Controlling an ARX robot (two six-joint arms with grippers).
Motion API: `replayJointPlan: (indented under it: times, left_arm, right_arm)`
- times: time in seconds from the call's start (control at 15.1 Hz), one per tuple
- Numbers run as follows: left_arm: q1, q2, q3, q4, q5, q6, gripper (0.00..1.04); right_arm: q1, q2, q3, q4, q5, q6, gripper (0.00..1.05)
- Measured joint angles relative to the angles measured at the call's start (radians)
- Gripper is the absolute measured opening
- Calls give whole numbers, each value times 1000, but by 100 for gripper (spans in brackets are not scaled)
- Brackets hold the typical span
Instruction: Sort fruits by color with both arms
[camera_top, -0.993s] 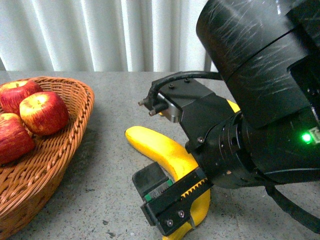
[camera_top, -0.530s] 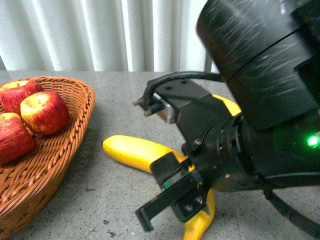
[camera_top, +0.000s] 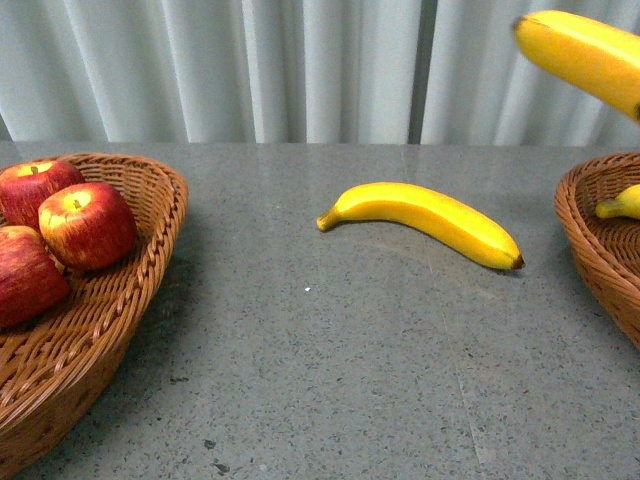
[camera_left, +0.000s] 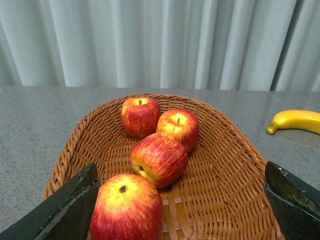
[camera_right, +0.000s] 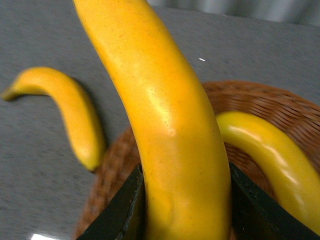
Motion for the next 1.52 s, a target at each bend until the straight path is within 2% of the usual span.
replayJointPlan:
  times: [0.13, 0.26, 0.4, 0.6, 0.66, 0.86, 1.06, 1.26, 1.46, 1.52]
  left_arm:
    - [0, 0, 0, 0, 0, 0, 98]
    - [0, 0, 0, 0, 0, 0, 98]
    - [0, 0, 0, 0, 0, 0, 98]
    - [0, 0, 0, 0, 0, 0, 98]
    - [0, 0, 0, 0, 0, 0, 98]
    - [0, 0, 0, 0, 0, 0, 98]
    - [0, 0, 0, 0, 0, 0, 98]
    - [0, 0, 0, 0, 0, 0, 98]
    - [0, 0, 0, 0, 0, 0, 98]
    - [0, 0, 0, 0, 0, 0, 98]
  right_arm:
    - [-143, -31, -47, -81, -4, -116, 40]
    - [-223, -71, -80, -201, -56, -237, 43]
    - [-200, -130, -77, -200, -85, -255, 68]
    - [-21, -127, -24, -103, -79, -187, 100]
    - [64, -87, 18, -47, -57, -139, 97]
    - [326, 111, 188, 45, -21, 12, 98]
    - [483, 347, 385, 16, -21, 48, 98]
    - [485, 529, 555, -72, -24, -7, 98]
    - [426, 642, 698, -163, 10, -80, 98]
    - [386, 664, 739, -257, 3, -153, 98]
